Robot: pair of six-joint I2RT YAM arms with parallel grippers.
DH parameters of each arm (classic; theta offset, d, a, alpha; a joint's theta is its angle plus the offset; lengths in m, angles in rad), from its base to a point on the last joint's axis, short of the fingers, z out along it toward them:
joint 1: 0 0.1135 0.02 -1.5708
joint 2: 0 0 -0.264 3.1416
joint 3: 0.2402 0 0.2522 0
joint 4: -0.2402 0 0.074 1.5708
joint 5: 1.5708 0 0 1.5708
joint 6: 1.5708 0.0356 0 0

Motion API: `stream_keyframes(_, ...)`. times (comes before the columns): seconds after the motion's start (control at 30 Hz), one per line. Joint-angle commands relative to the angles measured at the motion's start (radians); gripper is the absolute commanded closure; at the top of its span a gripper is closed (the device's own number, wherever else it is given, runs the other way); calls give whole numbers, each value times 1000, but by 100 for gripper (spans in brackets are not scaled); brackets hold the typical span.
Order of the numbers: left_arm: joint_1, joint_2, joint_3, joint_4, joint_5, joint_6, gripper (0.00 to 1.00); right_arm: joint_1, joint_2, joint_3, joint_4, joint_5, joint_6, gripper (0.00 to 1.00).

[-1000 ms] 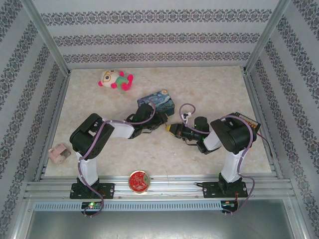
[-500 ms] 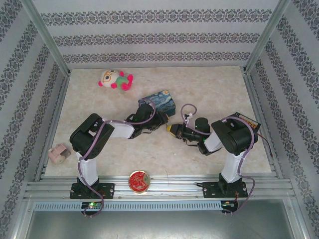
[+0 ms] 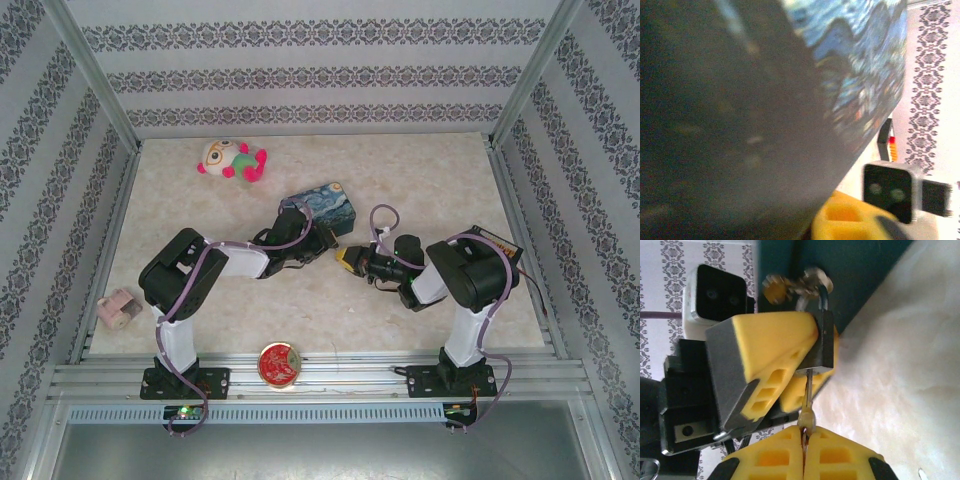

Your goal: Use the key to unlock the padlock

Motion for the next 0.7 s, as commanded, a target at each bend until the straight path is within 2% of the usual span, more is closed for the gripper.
stream_keyframes(0.0, -8, -28, 9, -52, 23, 24, 100, -16, -39, -14, 105, 46, -3, 100)
stream_keyframes(0.67, -7, -11, -17, 18, 27, 21, 100, 13, -54, -20, 105, 171, -24, 100)
